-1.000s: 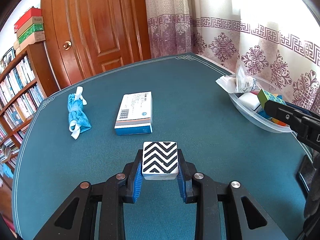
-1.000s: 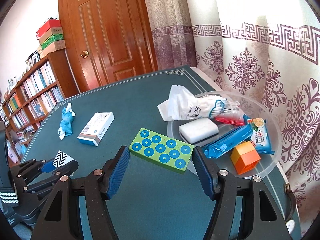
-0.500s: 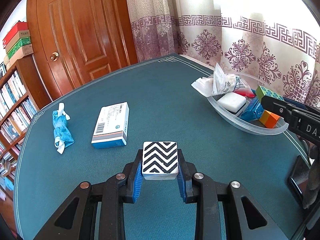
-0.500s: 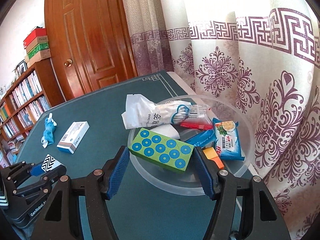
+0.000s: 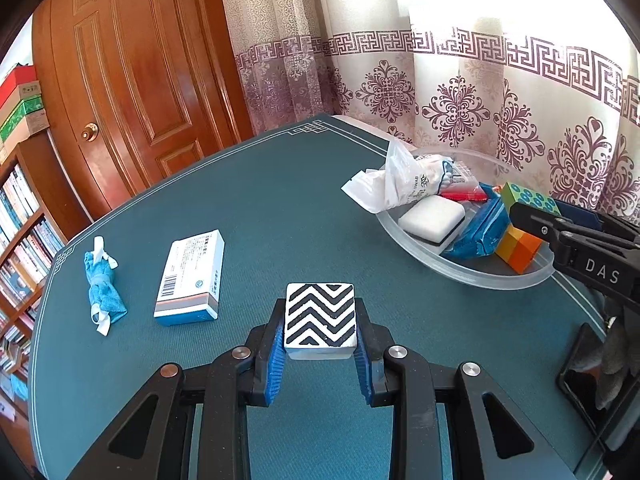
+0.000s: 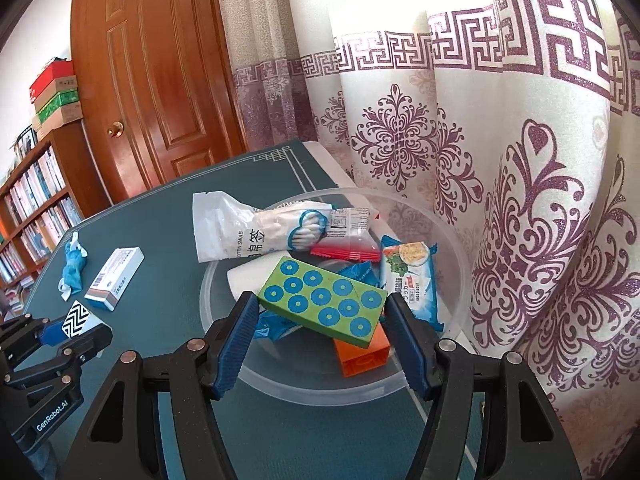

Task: Organize objects
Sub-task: 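Carry the green dotted block to the bowl with the right tool while the left tool carries the cube, then release the green block into the bowl with the right tool while the left tool releases the cube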

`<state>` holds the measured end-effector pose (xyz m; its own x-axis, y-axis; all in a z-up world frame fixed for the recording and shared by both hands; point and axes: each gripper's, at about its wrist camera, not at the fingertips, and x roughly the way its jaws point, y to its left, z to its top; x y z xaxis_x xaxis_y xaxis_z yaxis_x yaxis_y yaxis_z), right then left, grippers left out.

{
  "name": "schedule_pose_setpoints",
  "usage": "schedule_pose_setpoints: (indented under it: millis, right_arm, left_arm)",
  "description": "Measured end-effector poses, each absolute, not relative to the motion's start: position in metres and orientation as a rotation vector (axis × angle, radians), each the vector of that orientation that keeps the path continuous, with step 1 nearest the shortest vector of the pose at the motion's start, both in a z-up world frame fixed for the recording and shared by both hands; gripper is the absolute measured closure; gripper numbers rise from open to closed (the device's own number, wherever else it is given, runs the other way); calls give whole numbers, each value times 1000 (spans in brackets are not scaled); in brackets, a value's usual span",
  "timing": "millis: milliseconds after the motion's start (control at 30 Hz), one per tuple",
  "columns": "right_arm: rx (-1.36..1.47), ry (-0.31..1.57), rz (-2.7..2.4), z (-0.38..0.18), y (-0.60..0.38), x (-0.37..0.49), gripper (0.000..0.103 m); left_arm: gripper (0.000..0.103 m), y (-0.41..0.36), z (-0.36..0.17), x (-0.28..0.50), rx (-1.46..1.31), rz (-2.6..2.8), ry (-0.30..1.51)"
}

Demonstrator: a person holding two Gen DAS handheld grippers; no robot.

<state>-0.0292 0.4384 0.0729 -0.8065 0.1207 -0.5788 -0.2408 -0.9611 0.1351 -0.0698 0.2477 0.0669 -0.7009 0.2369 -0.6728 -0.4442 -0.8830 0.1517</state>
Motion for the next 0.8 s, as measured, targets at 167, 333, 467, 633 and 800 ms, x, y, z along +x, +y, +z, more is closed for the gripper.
schedule_pose_setpoints:
  millis: [167,333,467,633,800]
  right_arm:
    - [-882,309,2791,71,448,-29,37]
    - [-877,323,2789,70,455,-27,37]
    - [-865,333,2789,71,460,-24,37]
    - [-860,359,2781,71,467,-23,37]
    - [-857,378,2777,70,470,-25,36]
  left_arm:
    - [72,261,78,-77,-937,2506,375]
    - [72,283,86,-83,-898,2436,341]
    - [72,303,87,-90,-886,2358,305]
    - [72,319,82,-96,-910,2305,285]
    - [72,324,78,-99,-908,2298,291]
